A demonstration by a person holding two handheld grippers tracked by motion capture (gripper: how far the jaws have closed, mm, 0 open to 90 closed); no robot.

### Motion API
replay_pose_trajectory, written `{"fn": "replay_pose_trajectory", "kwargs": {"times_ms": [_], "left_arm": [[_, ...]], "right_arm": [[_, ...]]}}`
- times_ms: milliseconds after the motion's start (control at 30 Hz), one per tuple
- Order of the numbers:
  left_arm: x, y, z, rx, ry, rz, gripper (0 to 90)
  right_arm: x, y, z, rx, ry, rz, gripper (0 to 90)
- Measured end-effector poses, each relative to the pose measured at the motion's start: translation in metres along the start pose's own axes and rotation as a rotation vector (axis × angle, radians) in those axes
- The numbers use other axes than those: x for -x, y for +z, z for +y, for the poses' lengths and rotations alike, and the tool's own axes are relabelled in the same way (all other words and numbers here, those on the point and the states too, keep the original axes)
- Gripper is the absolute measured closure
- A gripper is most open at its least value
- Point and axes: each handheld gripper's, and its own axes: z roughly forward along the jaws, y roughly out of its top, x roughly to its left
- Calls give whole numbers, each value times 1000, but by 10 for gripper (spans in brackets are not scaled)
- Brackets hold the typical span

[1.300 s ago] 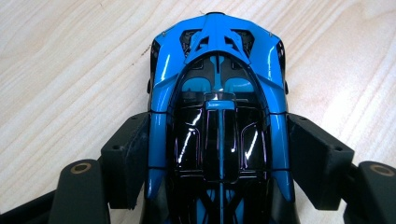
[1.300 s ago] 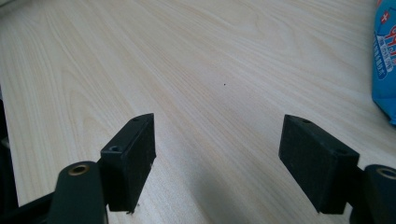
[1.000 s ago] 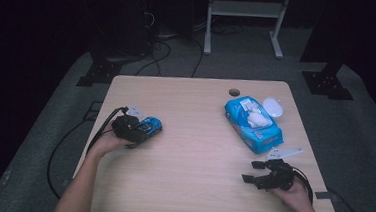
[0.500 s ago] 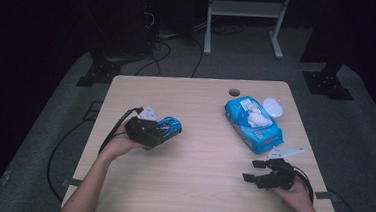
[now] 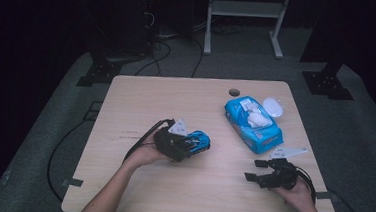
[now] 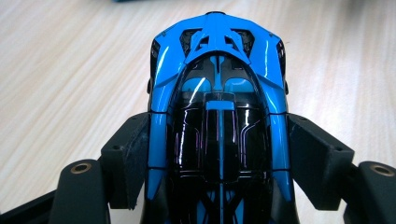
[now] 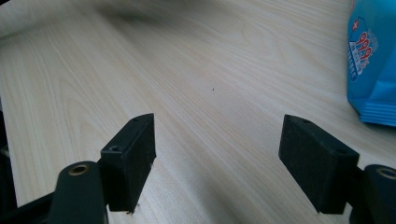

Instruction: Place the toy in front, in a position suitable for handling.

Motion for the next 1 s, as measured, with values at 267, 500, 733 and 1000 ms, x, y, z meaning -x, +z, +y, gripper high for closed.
{"fn": "replay_pose_trajectory", "kwargs": {"times_ms": [267,500,733,1000], "left_arm": [[13,27,8,-38,22,-34,279],[21,49,3,-85,39,-74,279],[23,58,-3,-98,30,-87,278],[23,54,-2,-64,17,-84,176]], "right_arm": [[2,-1,-1,4,-3,-5,264],[3,-2,-1,3,0,-7,265],[3,-8,4,40,8,-48,263],[15,-23,39,114,4,-131,262]]}}
